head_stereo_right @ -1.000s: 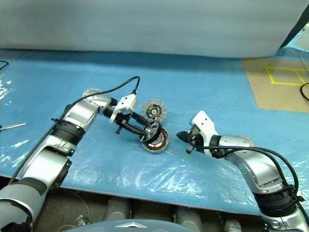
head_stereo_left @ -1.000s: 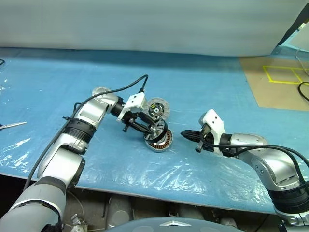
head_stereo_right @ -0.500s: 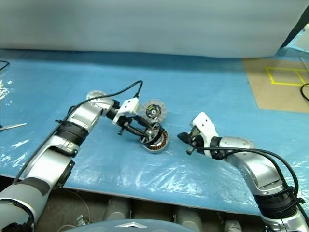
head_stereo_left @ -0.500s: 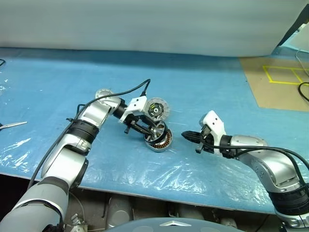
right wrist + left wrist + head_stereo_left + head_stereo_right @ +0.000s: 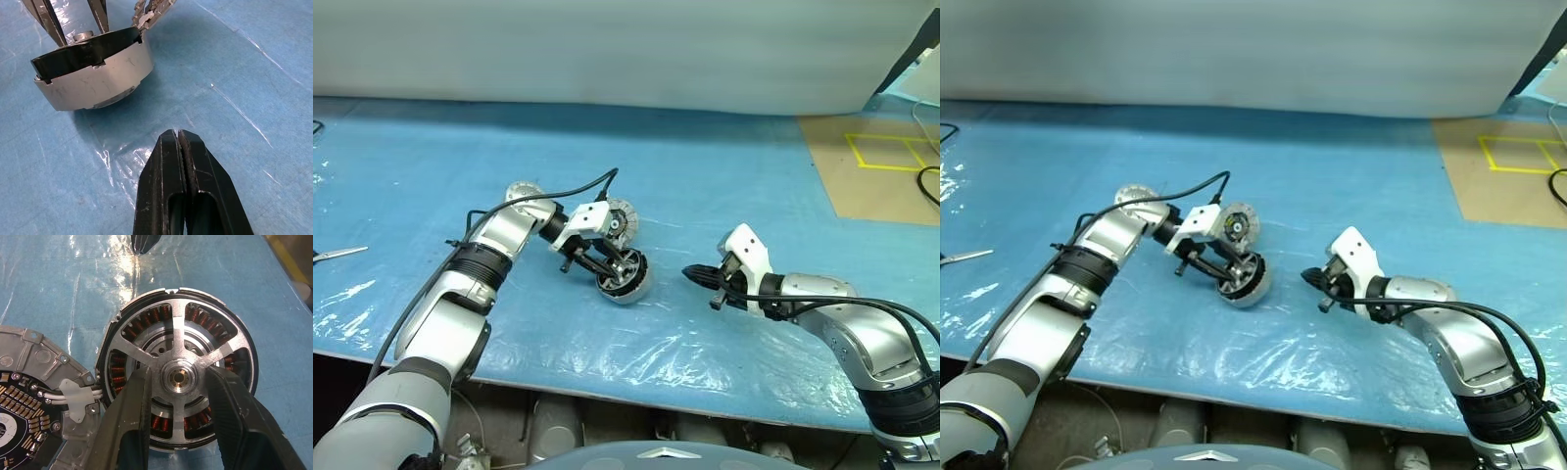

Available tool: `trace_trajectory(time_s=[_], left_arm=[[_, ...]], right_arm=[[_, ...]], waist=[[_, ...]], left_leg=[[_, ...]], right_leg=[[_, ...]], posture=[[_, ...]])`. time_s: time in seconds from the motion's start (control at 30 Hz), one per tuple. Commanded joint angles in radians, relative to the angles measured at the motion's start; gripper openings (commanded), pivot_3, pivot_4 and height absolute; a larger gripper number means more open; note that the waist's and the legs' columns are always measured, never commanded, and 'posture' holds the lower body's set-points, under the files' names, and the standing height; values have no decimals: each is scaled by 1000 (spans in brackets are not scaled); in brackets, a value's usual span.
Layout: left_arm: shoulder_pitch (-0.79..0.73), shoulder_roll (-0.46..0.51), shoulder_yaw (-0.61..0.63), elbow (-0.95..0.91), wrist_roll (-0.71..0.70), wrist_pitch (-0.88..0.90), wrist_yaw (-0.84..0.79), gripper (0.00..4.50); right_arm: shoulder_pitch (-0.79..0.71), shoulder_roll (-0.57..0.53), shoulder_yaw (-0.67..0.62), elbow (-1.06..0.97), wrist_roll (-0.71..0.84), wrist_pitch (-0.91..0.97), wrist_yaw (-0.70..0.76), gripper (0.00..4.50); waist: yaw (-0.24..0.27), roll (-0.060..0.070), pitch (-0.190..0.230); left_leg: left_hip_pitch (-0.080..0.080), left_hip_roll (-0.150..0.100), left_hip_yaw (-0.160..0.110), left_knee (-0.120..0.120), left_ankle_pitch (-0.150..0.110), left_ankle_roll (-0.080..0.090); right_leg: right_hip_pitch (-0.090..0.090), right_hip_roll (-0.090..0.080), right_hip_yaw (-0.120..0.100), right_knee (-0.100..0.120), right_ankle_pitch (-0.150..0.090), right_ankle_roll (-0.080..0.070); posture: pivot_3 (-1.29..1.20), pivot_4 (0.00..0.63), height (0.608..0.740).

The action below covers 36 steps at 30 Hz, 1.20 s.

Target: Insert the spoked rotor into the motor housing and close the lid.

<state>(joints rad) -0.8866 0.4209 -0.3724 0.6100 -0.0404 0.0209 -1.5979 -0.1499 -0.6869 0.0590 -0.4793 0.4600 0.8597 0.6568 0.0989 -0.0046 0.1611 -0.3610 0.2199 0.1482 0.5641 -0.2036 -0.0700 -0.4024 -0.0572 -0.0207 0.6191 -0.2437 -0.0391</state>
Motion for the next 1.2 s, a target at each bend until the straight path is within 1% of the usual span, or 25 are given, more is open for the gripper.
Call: trace_trajectory(time_s=[0.03,0.07,0.17,0.27,0.4,0.53,0.57,0.67,0.77,0.87,0.93,1.03,1.1,1.2], left_arm=[[-21,1,2,-3,-3,2,-9,1695],[-23,-4,9,-6,-8,11,-4,2070],[-28,-30,38,-7,-28,9,29,2914],[-31,-25,36,-15,-32,6,7,2914],[-25,-26,59,-48,-56,-7,16,2914],[5,-22,106,-120,-125,20,19,2914],[23,-17,124,-157,-148,55,32,2914],[130,-9,205,-337,-257,183,100,2914],[280,15,267,-532,-334,307,198,2914],[435,17,324,-695,-387,394,332,2914],[560,38,345,-787,-406,444,391,2914],[695,33,364,-867,-428,482,481,2914],[766,18,372,-894,-423,472,542,2914],[816,-3,392,-924,-442,490,626,2914]], right_arm=[[-9,-6,-6,-23,-5,-11,-1,0],[-8,-5,-5,-23,-7,-11,-2,0],[-6,-4,1,-19,-14,-14,-2,0],[-8,-3,4,-15,-20,-17,0,0],[-13,3,2,-17,-16,-13,3,0],[-31,14,-12,-38,23,-1,23,0],[-42,17,-13,-43,38,4,36,0],[-100,28,14,-27,62,1,78,0],[-178,50,75,28,42,-22,112,0],[-243,74,130,89,17,-50,142,0],[-283,97,173,144,-5,-80,164,0],[-324,130,224,224,-42,-130,197,0],[-350,161,253,291,-71,-164,210,0],[-373,189,269,361,-98,-197,231,0]], waist=[[0,0,0],[0,0,0],[1,0,0],[2,0,0],[2,0,0],[0,0,0],[0,0,0],[-8,1,0],[-10,1,0],[-15,2,0],[-14,2,0],[-17,2,1],[-18,2,1],[-18,2,1]], left_leg=[[0,0,0,0,0,0],[0,0,0,0,0,0],[0,0,0,0,0,0],[0,0,0,0,0,0],[-1,0,0,0,0,0],[-1,0,0,0,0,0],[-1,0,0,0,0,0],[0,0,0,0,0,0],[0,1,0,-1,0,0],[0,1,1,0,0,0],[1,2,1,1,0,0],[1,2,1,2,0,0],[1,2,1,2,0,0],[1,3,1,3,0,1]], right_leg=[[0,0,0,0,0,0],[0,0,0,0,0,0],[0,0,0,0,0,0],[0,0,0,0,0,0],[0,0,0,0,0,0],[0,0,0,0,0,0],[0,0,0,0,0,0],[0,0,1,0,0,0],[0,1,0,0,0,0],[-1,1,0,1,0,-1],[-1,1,-1,1,-1,-1],[-1,0,-1,1,-2,-4],[-1,1,-1,1,-3,-5],[-2,0,-1,1,-3,-5]], posture=[[0,150,740],[0,150,740],[0,150,740],[0,150,740],[0,150,740],[0,150,740],[0,150,740],[0,150,740],[0,150,740],[0,150,740],[0,150,740],[0,150,740],[0,150,740],[0,150,740]])
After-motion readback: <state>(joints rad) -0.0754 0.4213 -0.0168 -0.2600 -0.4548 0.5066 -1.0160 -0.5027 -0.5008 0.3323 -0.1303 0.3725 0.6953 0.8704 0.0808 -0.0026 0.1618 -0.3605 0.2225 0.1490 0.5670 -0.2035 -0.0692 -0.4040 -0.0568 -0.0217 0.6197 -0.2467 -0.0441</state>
